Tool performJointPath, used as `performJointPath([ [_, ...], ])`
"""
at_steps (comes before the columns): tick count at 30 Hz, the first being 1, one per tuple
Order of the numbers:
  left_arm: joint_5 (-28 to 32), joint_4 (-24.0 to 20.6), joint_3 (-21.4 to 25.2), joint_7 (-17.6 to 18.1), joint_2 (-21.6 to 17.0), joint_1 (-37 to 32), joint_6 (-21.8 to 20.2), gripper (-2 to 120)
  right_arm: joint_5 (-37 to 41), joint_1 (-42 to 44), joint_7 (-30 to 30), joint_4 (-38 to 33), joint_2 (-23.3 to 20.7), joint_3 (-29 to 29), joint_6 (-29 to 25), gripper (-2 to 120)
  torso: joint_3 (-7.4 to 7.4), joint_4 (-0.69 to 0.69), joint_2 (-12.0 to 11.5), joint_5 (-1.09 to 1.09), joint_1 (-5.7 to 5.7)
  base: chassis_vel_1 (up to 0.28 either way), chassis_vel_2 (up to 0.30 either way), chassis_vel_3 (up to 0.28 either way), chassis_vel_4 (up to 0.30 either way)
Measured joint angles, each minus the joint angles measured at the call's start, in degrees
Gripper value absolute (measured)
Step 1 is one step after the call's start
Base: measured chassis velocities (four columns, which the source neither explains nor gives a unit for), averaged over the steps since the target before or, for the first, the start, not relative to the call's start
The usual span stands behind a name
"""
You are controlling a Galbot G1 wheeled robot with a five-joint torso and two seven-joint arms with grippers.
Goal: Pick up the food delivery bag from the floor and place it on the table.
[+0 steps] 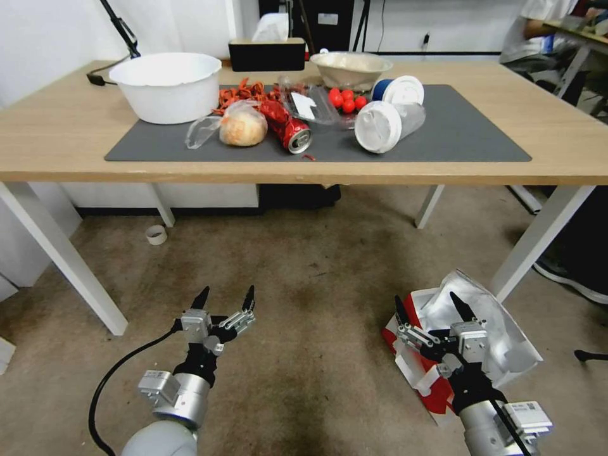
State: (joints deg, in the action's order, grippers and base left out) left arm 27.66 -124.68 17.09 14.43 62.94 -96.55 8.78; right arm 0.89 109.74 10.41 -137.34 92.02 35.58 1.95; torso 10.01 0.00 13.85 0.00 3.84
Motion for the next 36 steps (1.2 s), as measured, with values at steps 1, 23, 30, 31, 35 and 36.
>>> performJointPath([
  [1,0.0,0.0,0.0,0.0,0.0,0.0,0.0,100,0.0,0.0,0.0,0.0,0.0,0.0,0.0,100,0.0,0.0,0.0,0.0,0.0,0.0,0.0,0.0,0.0],
  [23,-0.1,0.4,-0.1,-0.6,0.1,0.3,0.2,100,-0.3,0.3,0.0,-0.1,0.1,-0.1,0.0,100,-3.86,0.0,-4.9,0.0,-1.06,0.0,0.0,0.0,0.0],
  [30,-0.1,1.0,-0.2,-0.6,0.0,0.5,0.5,100,-0.4,0.3,0.0,0.2,0.1,-0.2,0.0,100,-5.33,0.0,-6.7,0.0,-1.31,0.0,0.0,0.0,0.0],
  [31,-0.1,1.0,-0.2,-0.6,0.0,0.5,0.5,100,-0.4,0.3,0.0,0.2,0.1,-0.2,0.0,100,-5.33,0.0,-6.7,0.0,-1.31,0.0,0.0,0.0,0.0],
  [35,0.0,1.4,-0.4,-0.6,0.1,0.7,0.6,100,-0.5,0.2,0.1,0.4,0.1,-0.2,0.0,100,-6.07,0.0,-7.6,0.0,-1.51,0.0,0.0,0.0,0.0],
  [36,0.0,1.5,-0.5,-0.6,0.1,0.8,0.6,100,-0.5,0.2,0.1,0.5,0.1,-0.2,0.0,100,-6.32,0.0,-7.9,0.0,-1.54,0.0,0.0,0.0,0.0],
])
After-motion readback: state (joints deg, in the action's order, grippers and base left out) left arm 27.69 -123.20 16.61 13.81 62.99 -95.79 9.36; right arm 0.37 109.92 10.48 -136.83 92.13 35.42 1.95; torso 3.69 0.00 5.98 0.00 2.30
